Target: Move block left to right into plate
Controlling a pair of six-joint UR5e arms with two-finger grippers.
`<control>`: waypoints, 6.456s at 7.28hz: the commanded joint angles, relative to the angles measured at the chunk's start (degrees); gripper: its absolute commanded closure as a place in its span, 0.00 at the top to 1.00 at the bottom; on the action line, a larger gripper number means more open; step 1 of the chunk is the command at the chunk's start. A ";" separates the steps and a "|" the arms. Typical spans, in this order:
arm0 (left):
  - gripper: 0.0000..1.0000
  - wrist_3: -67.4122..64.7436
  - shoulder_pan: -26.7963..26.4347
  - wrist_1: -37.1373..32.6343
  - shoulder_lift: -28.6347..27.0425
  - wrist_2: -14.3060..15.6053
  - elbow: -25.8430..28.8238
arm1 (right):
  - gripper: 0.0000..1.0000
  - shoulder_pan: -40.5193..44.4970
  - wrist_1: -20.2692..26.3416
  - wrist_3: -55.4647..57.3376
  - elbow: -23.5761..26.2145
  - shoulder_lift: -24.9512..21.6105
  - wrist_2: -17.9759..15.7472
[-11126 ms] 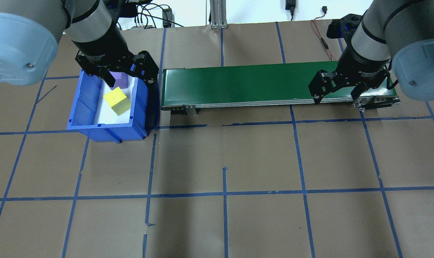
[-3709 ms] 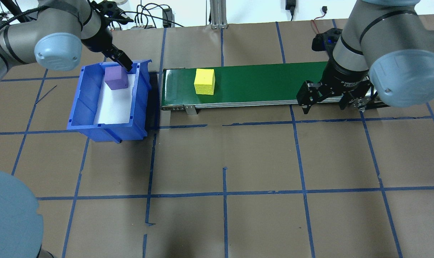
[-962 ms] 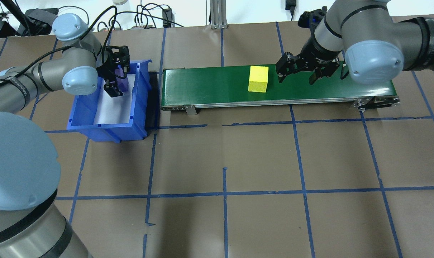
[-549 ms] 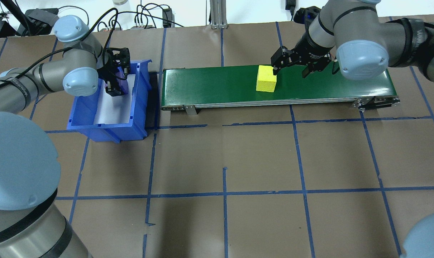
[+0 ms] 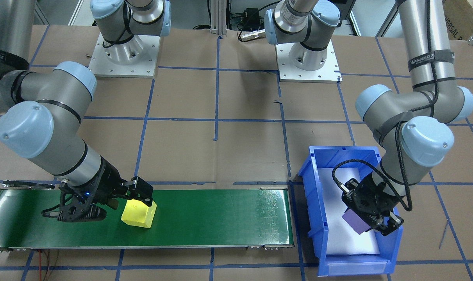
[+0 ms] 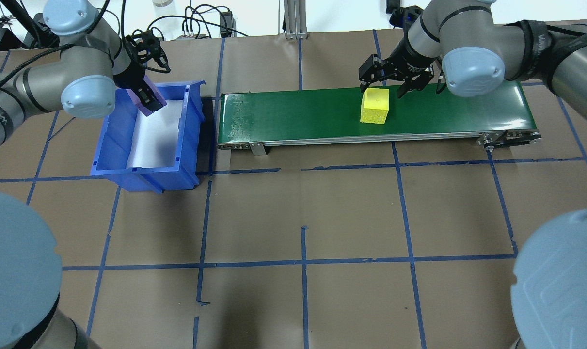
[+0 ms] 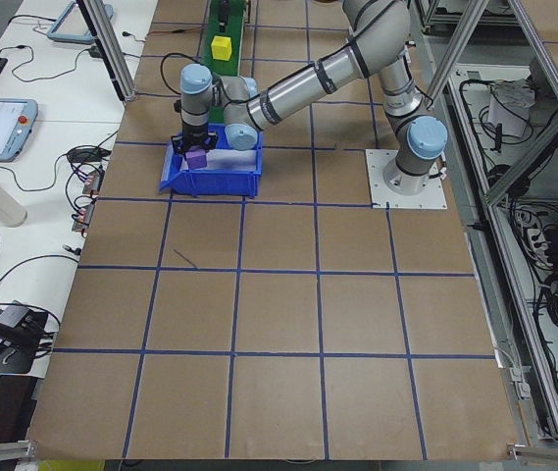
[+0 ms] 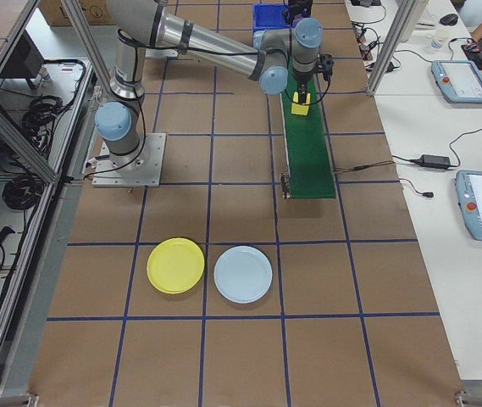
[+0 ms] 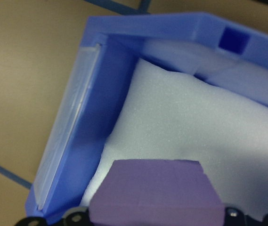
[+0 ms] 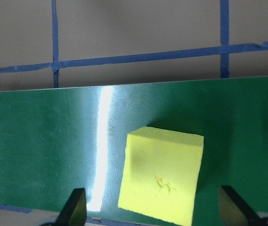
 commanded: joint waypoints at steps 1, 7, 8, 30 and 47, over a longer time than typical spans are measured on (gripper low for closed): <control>0.48 -20.04 -5.05 -12.17 5.80 0.44 1.33 | 1.00 -0.24 -2.65 -0.28 0.38 2.76 -1.02; 0.48 -53.18 -19.49 -4.32 -7.34 0.01 5.46 | 0.21 -9.24 -0.14 -14.25 1.51 -1.15 -8.93; 0.48 -53.09 -19.58 -3.97 -7.62 0.01 5.47 | 0.21 -13.64 1.72 -22.00 2.05 -2.92 -9.29; 1.00 -61.71 -14.75 -34.11 24.28 1.32 0.73 | 1.00 -65.15 3.75 -70.03 23.32 -13.48 -9.81; 1.00 -61.53 -14.05 -33.85 24.28 1.15 -0.07 | 1.00 -7.80 0.24 4.55 10.33 -6.38 0.55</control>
